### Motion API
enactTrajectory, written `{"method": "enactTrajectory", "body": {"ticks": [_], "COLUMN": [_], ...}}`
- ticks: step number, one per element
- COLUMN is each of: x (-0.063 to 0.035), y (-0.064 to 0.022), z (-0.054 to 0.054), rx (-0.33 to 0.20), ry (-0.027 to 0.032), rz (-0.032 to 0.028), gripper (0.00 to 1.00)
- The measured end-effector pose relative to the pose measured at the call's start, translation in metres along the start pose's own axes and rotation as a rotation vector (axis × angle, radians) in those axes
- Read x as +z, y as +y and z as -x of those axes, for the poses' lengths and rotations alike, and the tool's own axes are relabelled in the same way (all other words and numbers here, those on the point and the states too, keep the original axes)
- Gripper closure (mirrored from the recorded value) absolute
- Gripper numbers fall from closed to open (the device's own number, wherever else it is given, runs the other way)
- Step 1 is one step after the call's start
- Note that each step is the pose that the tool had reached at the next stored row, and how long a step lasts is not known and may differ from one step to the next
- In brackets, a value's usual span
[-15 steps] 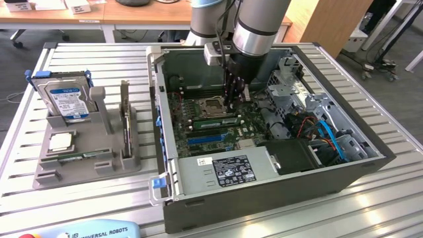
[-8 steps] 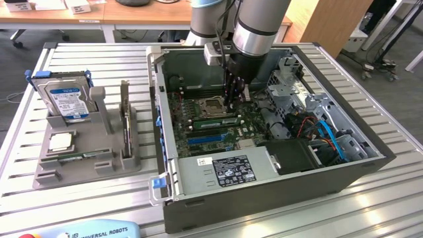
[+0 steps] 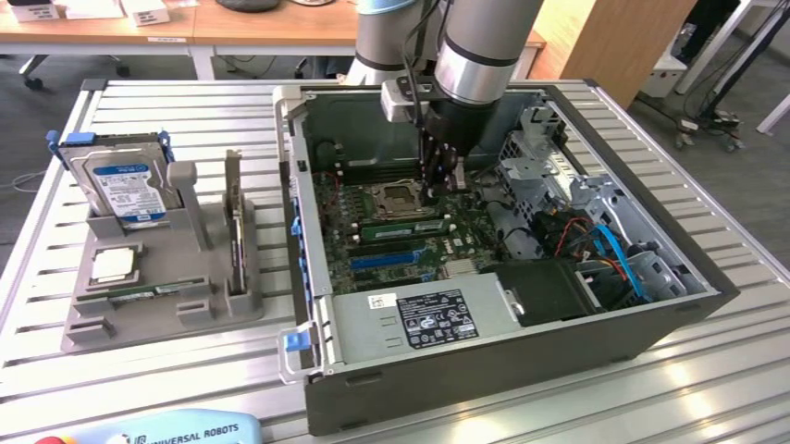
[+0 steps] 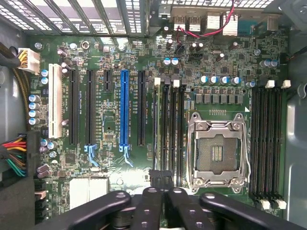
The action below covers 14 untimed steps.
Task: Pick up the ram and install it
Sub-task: 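Press down the ram until it locks into place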
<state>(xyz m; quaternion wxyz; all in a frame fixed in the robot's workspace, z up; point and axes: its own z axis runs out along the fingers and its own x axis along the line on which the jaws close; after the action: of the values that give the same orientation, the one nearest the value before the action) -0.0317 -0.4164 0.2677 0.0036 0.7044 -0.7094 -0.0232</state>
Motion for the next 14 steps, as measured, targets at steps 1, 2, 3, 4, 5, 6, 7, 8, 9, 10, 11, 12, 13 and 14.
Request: {"method": "enactTrajectory", "body": {"ticks": [1,2,3,4,5,6,7,8,9,10,11,12,13,14], "x": [0.0,0.0,0.0,0.0,0.0,0.0,0.0,0.0,0.0,0.0,0.0,0.0,0.0,0.0], "y": [0.0,0.0,0.0,0.0,0.0,0.0,0.0,0.0,0.0,0.0,0.0,0.0,0.0,-0.0002], "z": [0.0,0.0,0.0,0.0,0.0,0.0,0.0,0.0,0.0,0.0,0.0,0.0,0.0,0.0], "rx": [0.0,0.0,0.0,0.0,0.0,0.0,0.0,0.0,0.0,0.0,0.0,0.0,0.0,0.0], "ry": [0.0,0.0,0.0,0.0,0.0,0.0,0.0,0.0,0.0,0.0,0.0,0.0,0.0,0.0], "rz": [0.0,0.0,0.0,0.0,0.0001,0.0001,0.0,0.0,0.0,0.0,0.0,0.0,0.0,0.0001], "gripper": [0.89,0.89,0.9,0.9,0.9,0.9,0.9,0.9,0.9,0.9,0.9,0.9,0.9,0.9]}}
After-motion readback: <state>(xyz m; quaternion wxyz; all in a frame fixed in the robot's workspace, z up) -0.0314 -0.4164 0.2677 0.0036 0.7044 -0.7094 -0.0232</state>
